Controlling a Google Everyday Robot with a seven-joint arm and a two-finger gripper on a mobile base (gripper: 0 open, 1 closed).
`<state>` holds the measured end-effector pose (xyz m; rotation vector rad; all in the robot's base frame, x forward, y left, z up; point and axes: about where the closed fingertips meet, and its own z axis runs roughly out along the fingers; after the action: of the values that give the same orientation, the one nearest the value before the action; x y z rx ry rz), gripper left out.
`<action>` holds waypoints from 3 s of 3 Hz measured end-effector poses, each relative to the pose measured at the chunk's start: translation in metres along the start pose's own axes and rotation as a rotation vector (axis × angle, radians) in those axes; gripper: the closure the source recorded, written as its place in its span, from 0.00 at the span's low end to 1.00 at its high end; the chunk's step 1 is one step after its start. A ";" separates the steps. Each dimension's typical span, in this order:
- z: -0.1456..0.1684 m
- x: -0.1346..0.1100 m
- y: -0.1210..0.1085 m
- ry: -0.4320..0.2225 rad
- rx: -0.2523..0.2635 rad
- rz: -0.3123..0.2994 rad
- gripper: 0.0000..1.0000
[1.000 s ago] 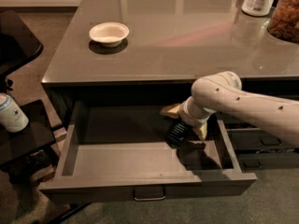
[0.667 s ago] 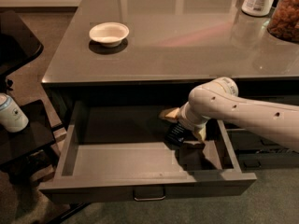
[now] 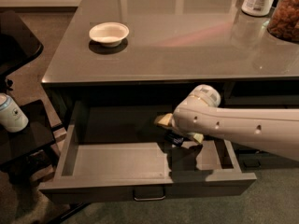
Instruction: Pick rxbar blueberry from top drawer and place on counter
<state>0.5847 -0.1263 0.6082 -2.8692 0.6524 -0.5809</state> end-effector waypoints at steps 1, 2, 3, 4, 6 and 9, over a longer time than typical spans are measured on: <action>0.008 -0.001 0.000 0.053 -0.055 -0.024 0.01; 0.012 0.002 -0.002 0.078 -0.088 -0.024 0.01; 0.011 0.009 -0.006 0.093 -0.100 -0.026 0.00; 0.012 0.017 -0.005 0.082 -0.108 -0.042 0.00; 0.013 0.023 -0.001 0.020 -0.157 -0.138 0.00; 0.024 0.032 0.014 -0.066 -0.225 -0.146 0.19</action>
Offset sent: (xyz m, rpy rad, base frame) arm 0.0144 0.0044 -0.0125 -0.1564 -0.0430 -0.0445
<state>0.6155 -0.1515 0.5936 -3.1520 0.5328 -0.4542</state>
